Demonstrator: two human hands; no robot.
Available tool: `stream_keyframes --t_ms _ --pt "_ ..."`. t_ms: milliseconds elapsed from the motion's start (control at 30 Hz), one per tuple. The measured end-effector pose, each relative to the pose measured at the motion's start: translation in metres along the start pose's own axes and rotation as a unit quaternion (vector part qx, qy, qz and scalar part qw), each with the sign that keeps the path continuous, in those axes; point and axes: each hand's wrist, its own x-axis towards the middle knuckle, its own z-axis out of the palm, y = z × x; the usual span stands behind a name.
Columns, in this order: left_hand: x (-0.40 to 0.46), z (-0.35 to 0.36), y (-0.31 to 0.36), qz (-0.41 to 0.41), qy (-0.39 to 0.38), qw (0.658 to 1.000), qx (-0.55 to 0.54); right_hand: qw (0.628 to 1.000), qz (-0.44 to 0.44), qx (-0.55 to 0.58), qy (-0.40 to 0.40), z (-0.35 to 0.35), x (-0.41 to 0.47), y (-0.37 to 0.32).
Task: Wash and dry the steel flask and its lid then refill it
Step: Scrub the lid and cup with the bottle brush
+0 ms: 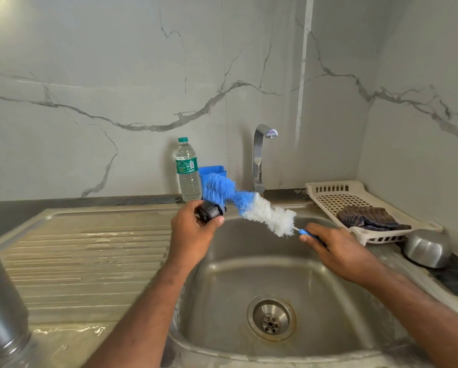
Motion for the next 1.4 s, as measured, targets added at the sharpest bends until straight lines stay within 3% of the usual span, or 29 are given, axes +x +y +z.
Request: stream_keyframes --t_ms 133,333,533,633,767,1000,1400 --pt "0.005 -0.01 -0.004 0.035 0.063 0.996 0.047 1.0 -0.021 0.012 -0.006 -0.006 -0.003 0.005" --pt "-0.003 0.003 0.003 0.078 0.026 0.992 0.099 1.0 -0.001 0.018 -0.005 0.002 0.001 -0.008" --pt "-0.002 -0.002 -0.002 0.068 0.029 0.993 0.095 0.996 0.002 0.088 0.032 -0.003 -0.001 -0.004" --pt "-0.005 0.005 0.002 0.071 0.014 0.993 0.093 0.995 0.008 0.095 0.003 0.0 0.001 -0.009" --pt "-0.004 0.005 0.003 0.059 0.017 0.995 0.081 0.995 0.021 0.079 -0.051 0.002 -0.001 -0.009" --pt "0.003 -0.005 0.006 0.036 0.066 0.997 0.031 0.997 0.043 0.03 -0.063 -0.001 -0.001 0.002" --pt "-0.005 0.002 0.012 0.023 0.045 0.996 0.067 0.994 0.046 -0.096 -0.007 -0.007 -0.003 -0.019"
